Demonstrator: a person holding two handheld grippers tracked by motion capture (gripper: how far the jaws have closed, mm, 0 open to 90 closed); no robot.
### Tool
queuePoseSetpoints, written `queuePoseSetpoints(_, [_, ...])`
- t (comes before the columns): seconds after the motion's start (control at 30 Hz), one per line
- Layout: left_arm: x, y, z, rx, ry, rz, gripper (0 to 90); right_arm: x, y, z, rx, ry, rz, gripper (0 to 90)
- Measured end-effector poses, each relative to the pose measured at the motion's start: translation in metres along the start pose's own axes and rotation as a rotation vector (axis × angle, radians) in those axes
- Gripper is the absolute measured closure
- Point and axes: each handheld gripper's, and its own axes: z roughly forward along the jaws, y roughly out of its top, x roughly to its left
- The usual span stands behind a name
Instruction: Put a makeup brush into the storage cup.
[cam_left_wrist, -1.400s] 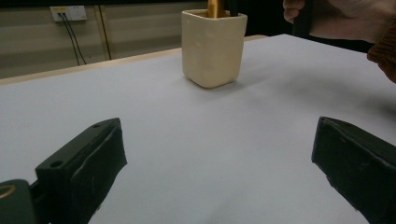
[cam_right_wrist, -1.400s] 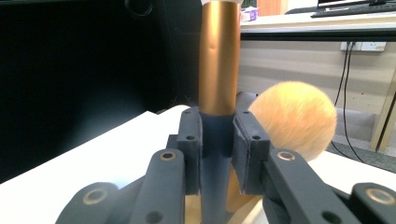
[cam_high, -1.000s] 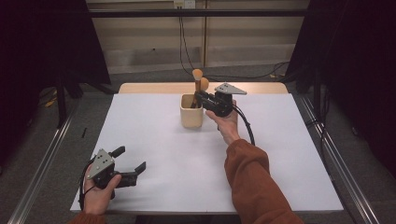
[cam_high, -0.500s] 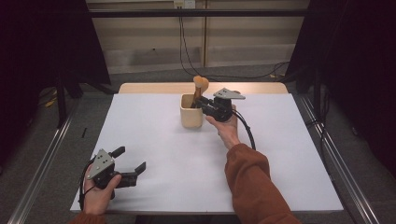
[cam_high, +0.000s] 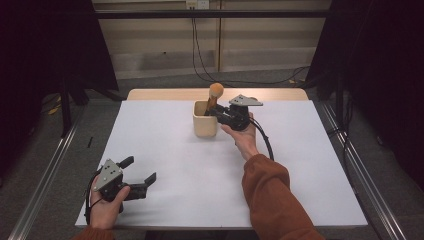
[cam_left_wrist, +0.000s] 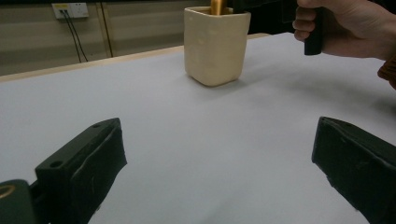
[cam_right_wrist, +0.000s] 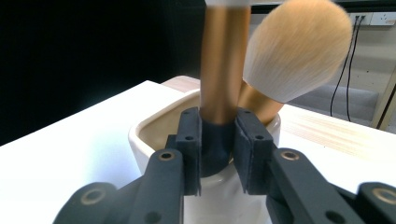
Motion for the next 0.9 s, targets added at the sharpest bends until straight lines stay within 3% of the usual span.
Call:
queuePoseSetpoints(0.07, [0.000,0.000,0.000,-0.002,-0.001,-0.005,2.4,-0.001,0.000,-0.002,0.004,0.005,0.021,65.6])
queuePoseSetpoints(0.27, [-0.001,-0.001,-0.001,-0.002,0.006,-0.017,2.4,-0.002,0.003,-0.009,0.022,0.001,0.012,52.7])
queuePoseSetpoints(0.33, [0.000,-0.001,-0.001,0.001,0.007,-0.015,2.3,-0.003,0.003,-0.011,0.025,0.000,0.025,43.3])
queuePoseSetpoints(0.43, [0.000,-0.001,-0.001,0.004,0.007,-0.013,2.3,-0.004,0.002,-0.014,0.027,0.000,0.024,40.5])
queuePoseSetpoints(0.53, [0.000,-0.001,-0.001,0.001,0.005,-0.012,2.3,-0.005,0.001,-0.015,0.041,-0.002,0.032,28.7])
queuePoseSetpoints(0.9, [0.000,-0.002,-0.008,-0.014,0.015,-0.028,2.2,-0.005,0.000,-0.025,0.055,0.010,0.059,9.0])
